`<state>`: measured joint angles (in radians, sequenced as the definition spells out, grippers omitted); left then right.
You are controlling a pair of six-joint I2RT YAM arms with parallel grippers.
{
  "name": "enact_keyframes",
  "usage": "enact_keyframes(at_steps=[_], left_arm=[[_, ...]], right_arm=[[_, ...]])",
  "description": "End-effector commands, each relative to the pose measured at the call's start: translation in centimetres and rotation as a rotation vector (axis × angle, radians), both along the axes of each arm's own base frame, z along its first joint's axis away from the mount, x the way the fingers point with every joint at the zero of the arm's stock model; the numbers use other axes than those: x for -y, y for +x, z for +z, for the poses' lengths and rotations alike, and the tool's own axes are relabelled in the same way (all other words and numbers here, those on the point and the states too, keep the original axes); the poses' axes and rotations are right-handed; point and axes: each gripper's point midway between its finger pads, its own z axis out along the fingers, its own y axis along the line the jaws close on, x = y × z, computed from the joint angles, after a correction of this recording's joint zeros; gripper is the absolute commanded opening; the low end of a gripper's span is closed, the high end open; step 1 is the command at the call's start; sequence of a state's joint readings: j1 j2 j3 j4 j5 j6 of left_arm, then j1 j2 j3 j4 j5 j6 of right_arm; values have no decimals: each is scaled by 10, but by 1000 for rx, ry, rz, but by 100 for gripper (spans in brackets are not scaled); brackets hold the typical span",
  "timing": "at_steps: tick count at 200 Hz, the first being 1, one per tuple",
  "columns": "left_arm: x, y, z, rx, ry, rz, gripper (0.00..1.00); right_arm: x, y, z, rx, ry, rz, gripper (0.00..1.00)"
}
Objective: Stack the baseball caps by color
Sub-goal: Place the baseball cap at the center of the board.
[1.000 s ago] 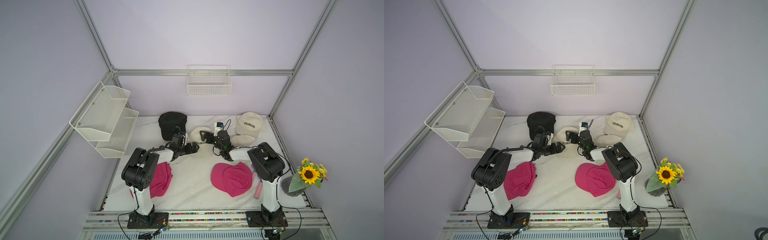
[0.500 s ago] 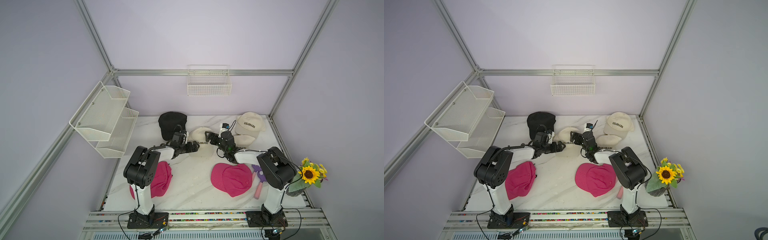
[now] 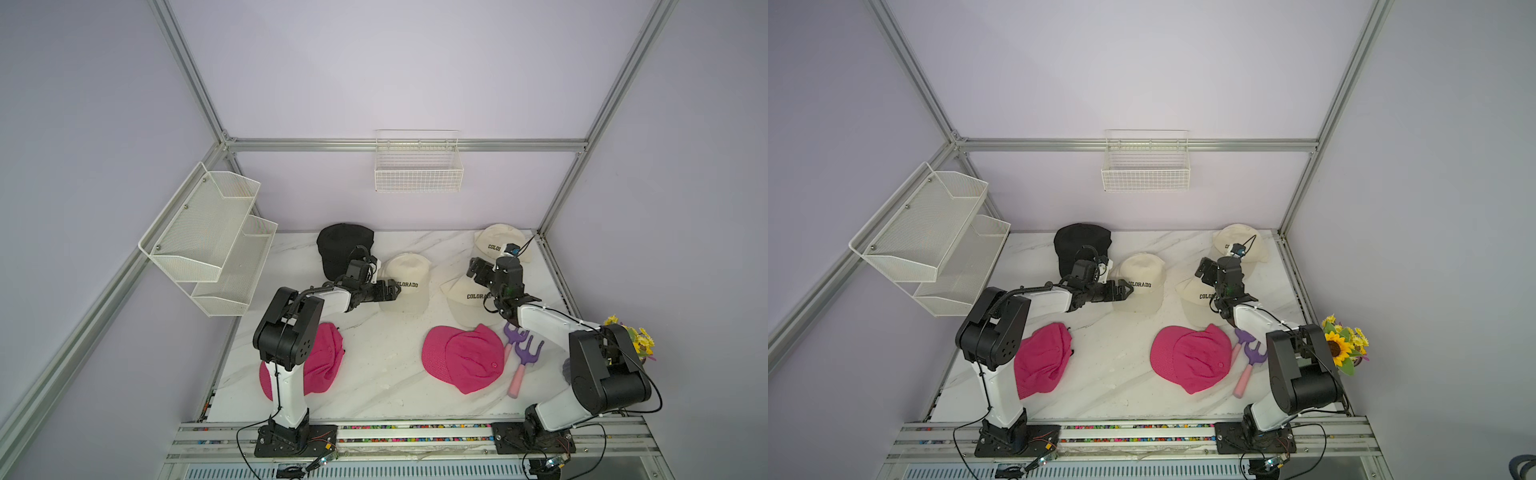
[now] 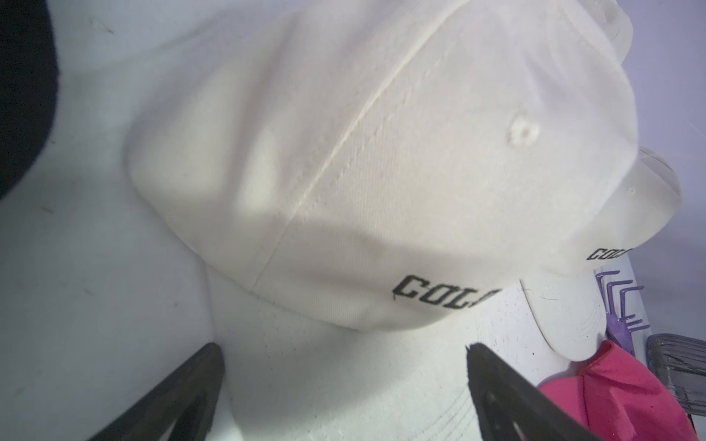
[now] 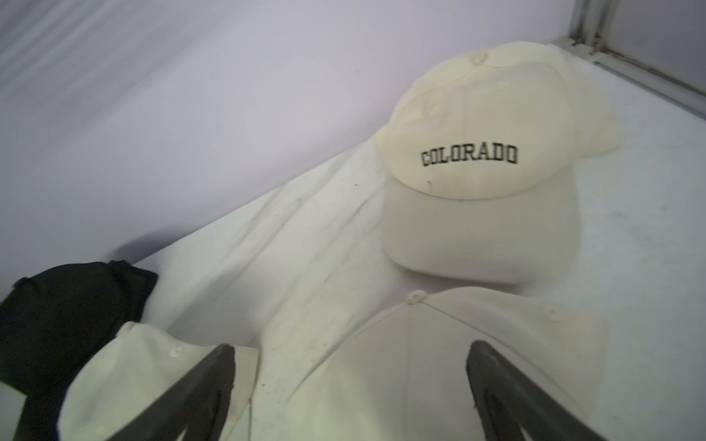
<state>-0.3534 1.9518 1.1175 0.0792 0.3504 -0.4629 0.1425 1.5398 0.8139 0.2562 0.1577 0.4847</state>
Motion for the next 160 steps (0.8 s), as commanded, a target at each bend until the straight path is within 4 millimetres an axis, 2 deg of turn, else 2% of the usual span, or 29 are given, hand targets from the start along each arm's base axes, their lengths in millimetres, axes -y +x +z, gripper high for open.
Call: enact_keyframes(at_steps=[1,18,36,99,112,134,138,142,146,160], left_arm=[[-2,1,11,19,9,-10,100],[-10,-6,16,17,16,12,100],[-14,-13,23,16,7,25,100],[-24,-24,47,63,7,57,100],[-23,-24,48,65,5,51,100],[-21,-25,51,72,-2,41,100],[-21,-25,52,74,-3,39,100],[-21,-26,53,77,-3,38,100],[-21,-26,54,80,-5,37,100],[-22,-28,60,95,-9,37,100]], right_arm=[[15,-26,-24,-127,-13,-15,97],[26,-35,-29,-140,10,-36,97],[34,-34,-36,-163,18,-42,97],[20,-11,-73,-304,-2,47,94],[18,-7,-77,-304,14,54,78],[19,-4,-70,-266,35,33,40],[17,-3,-66,-250,42,42,30],[15,-3,-61,-235,50,47,13],[16,-2,-54,-216,56,42,1],[16,-2,-33,-163,74,30,0]])
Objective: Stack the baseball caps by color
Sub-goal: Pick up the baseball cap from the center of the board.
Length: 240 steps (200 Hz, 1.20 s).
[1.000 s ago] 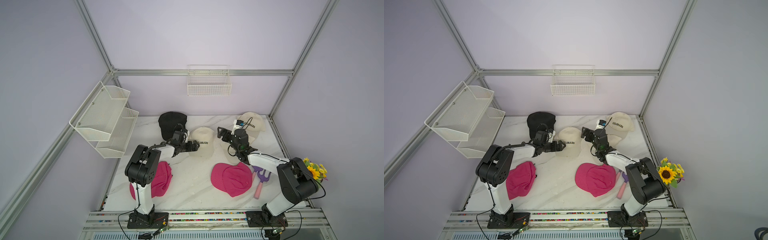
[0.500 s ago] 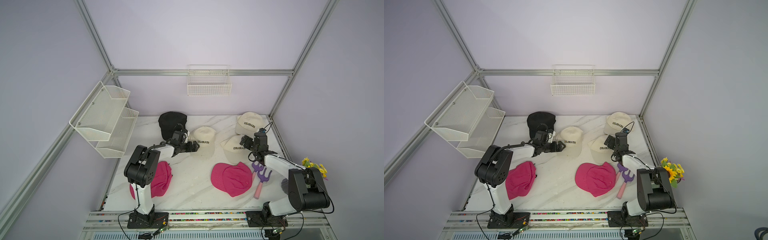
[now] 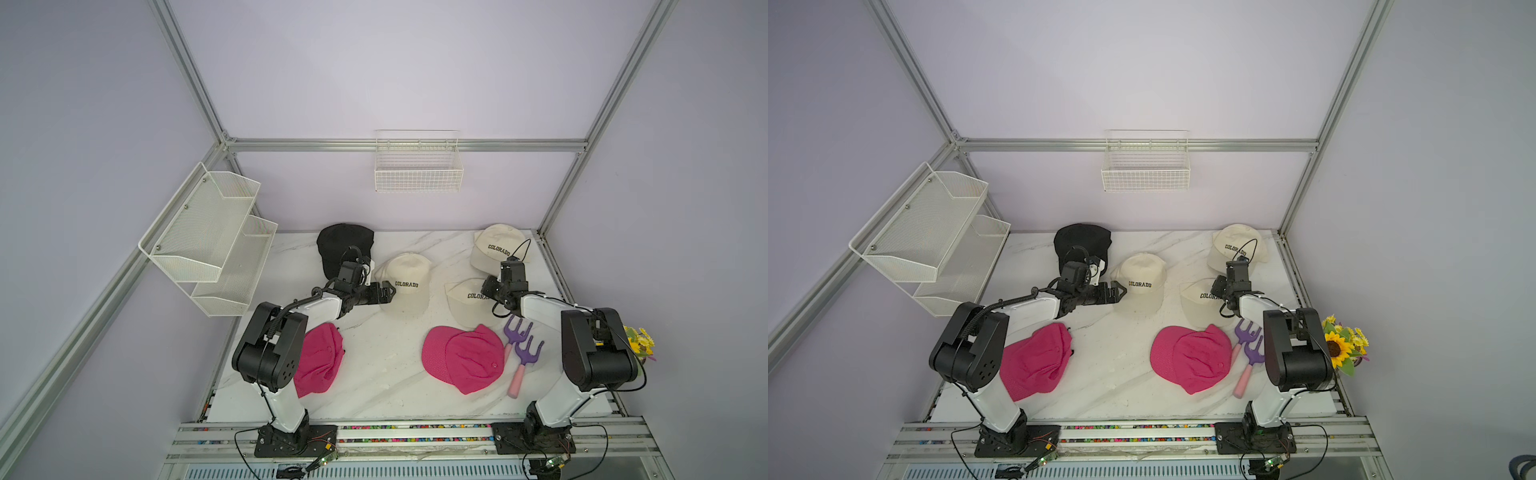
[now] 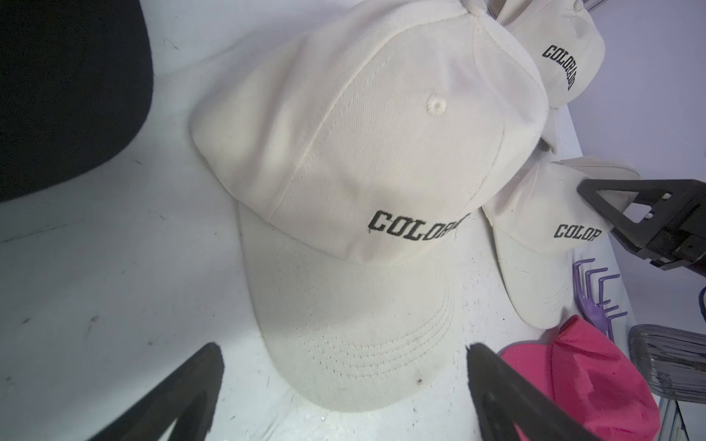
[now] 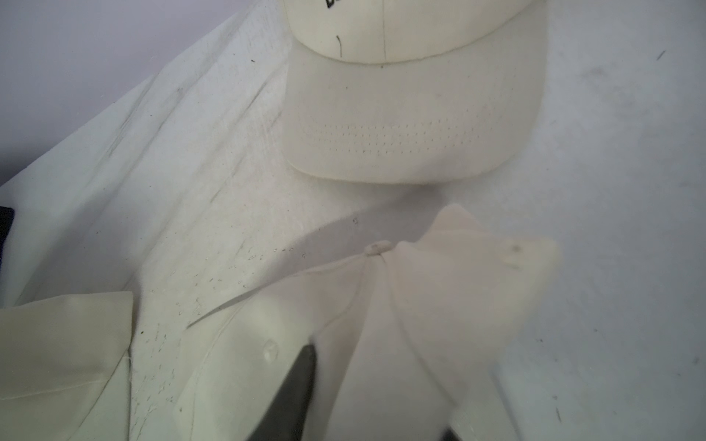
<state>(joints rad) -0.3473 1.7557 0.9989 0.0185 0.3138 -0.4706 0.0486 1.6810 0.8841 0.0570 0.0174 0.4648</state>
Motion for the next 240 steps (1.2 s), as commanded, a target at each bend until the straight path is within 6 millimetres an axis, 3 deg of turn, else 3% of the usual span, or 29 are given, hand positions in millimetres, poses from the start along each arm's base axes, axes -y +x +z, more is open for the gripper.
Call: enact_keyframes(at_steps=[1,14,41,65,91,113,140,185,211,224,240], left_arm=[[-2,2,28,77,-22,-1,100],[-2,1,36,97,-28,0,100],[4,-5,60,145,-97,-11,100],[24,-14,93,215,-235,-58,100],[62,-28,127,263,-375,-150,100],[100,-44,146,287,-458,-242,100],[137,-57,152,297,-485,-313,100],[177,-66,156,331,-470,-376,100],[187,-59,149,357,-413,-328,100],[191,-55,149,371,-410,-313,93],[196,-51,152,387,-408,-318,74]], right_arm=[[-3,5,41,117,39,-13,0],[-3,5,62,168,60,-23,0],[-11,-2,132,372,191,-37,0],[-21,-18,196,636,450,-38,0],[-33,-28,222,751,703,-20,0],[-50,-34,223,775,856,16,0],[-63,-41,215,761,956,23,0],[-60,-50,190,706,996,-28,0],[-65,-55,184,691,1002,6,0],[-68,-56,178,672,1001,14,0],[-70,-56,173,662,993,23,0]])
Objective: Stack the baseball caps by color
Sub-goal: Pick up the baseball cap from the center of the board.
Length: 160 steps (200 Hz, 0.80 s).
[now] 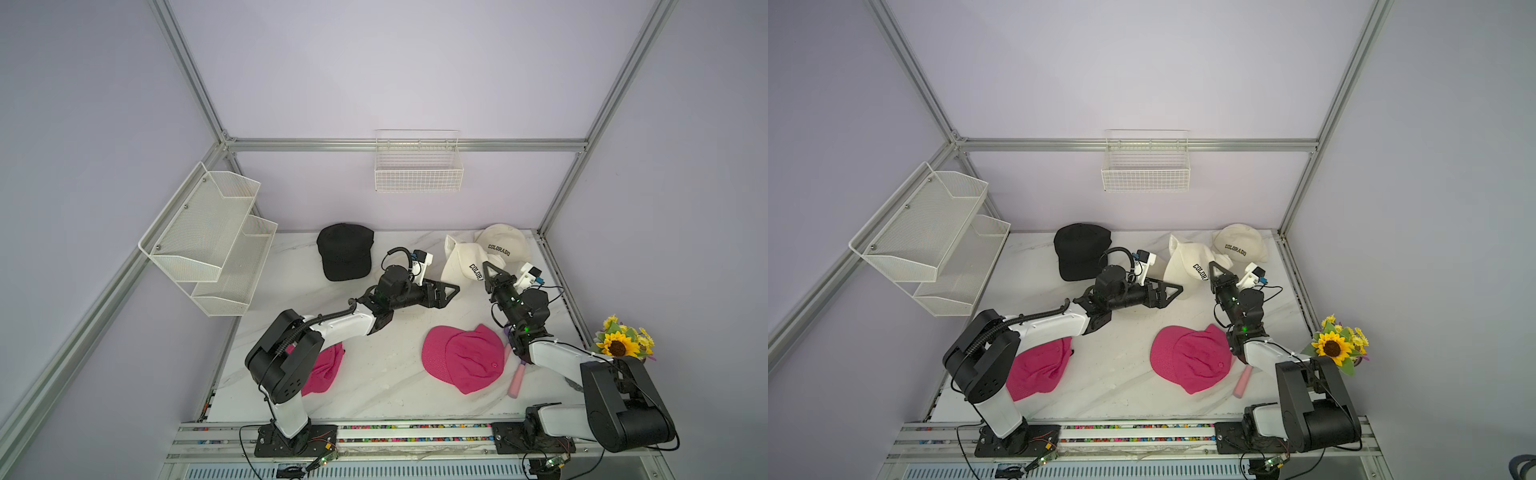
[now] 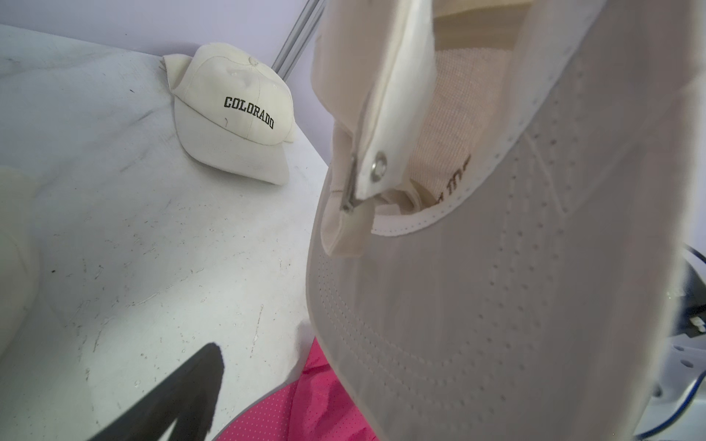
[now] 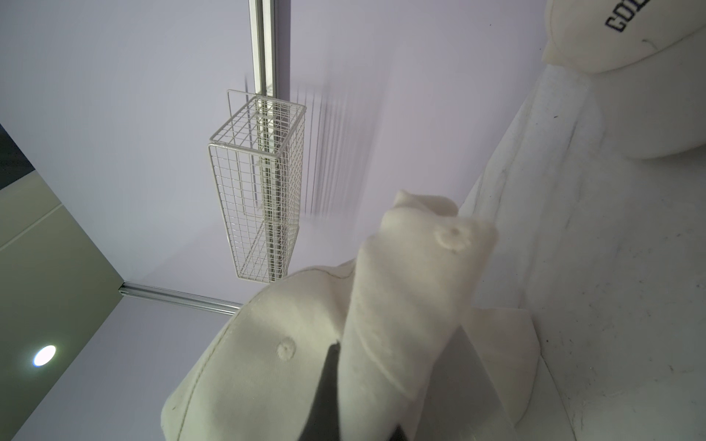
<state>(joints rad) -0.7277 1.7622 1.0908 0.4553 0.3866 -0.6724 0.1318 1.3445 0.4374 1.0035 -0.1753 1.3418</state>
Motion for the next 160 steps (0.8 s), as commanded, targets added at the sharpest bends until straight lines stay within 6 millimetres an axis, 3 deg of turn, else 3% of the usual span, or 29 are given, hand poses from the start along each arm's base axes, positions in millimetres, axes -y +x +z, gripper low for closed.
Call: enact_keyframes(at_steps=[1,9,21,43,51,59,63,66,109,160], left_arm=[[5,16,24,92,-23,47,73],[8,18,23,91,-17,46,60],[10,18,25,99,-13,37,44],[11,15,24,119,25,13,15],[10,14,26,141,51,4,0],[7,14,25,158,90,-1,0],[6,12,26,172,109,-10,0],[5,11,25,181,123,-18,0],[-16,0,25,288,303,-69,0],[-42,10,25,347,366,-70,0]], right_arm=[[-6,-6,11,59,9,37,0],[-8,-6,10,62,-8,44,2],[-9,-6,11,75,-40,50,14],[-5,-7,14,105,-115,42,44],[1,-7,15,116,-147,31,59],[7,-8,17,135,-185,17,69],[10,-9,18,142,-204,9,92],[13,-9,19,148,-221,0,97],[39,-17,44,226,-507,-167,97],[57,-18,52,242,-712,-288,97]])
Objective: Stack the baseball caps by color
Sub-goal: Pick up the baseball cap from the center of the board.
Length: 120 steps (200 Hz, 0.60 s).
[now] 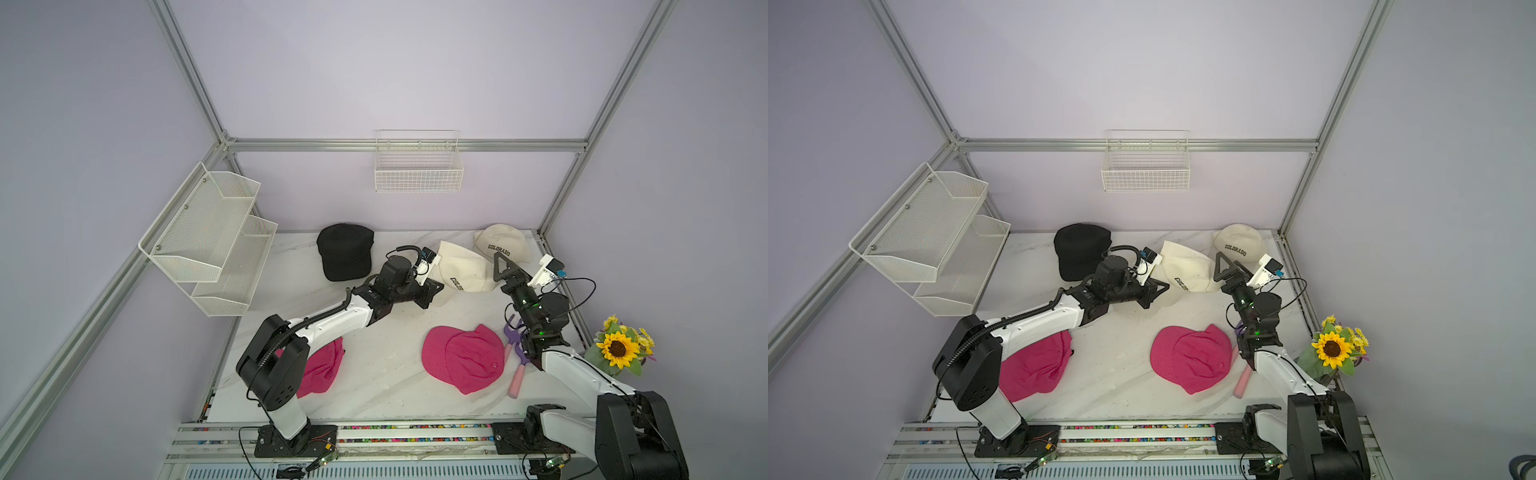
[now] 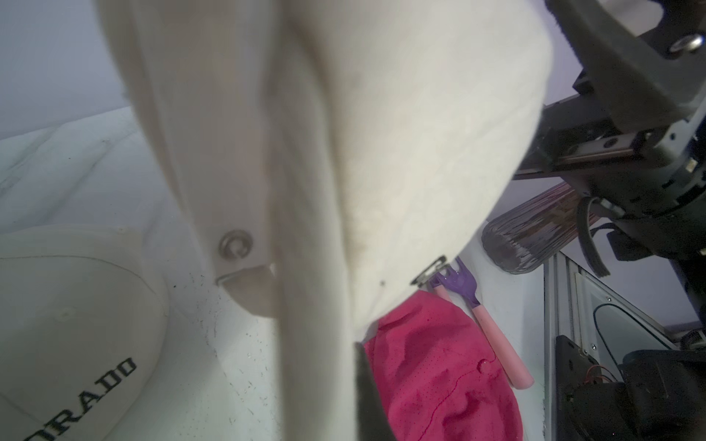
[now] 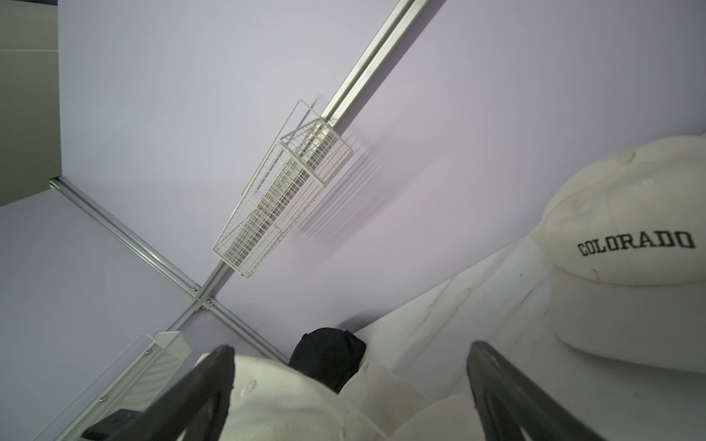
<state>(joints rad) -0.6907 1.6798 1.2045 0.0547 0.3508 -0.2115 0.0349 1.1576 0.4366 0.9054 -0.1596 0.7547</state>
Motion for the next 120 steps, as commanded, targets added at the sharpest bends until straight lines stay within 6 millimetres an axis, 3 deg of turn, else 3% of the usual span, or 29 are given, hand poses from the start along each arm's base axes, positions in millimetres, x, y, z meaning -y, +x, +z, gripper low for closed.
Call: enact_keyframes(at_steps=[1,44,87,101,120], left_arm=[[-14,6,21,98,25,-20,0],[-31,7,33,134,42,-60,0],[-35,0,46,155,22,-149,0],[-33,-3,48,169,42,-186,0],[-32,-8,49,174,74,-244,0]], right_arm=[[15,-1,8,30,-150,-112,97],[40,-21,23,98,-239,-276,97],[35,-35,39,156,-263,-262,97],[25,-34,45,166,-274,-204,97],[-12,-49,60,291,-393,-21,97]])
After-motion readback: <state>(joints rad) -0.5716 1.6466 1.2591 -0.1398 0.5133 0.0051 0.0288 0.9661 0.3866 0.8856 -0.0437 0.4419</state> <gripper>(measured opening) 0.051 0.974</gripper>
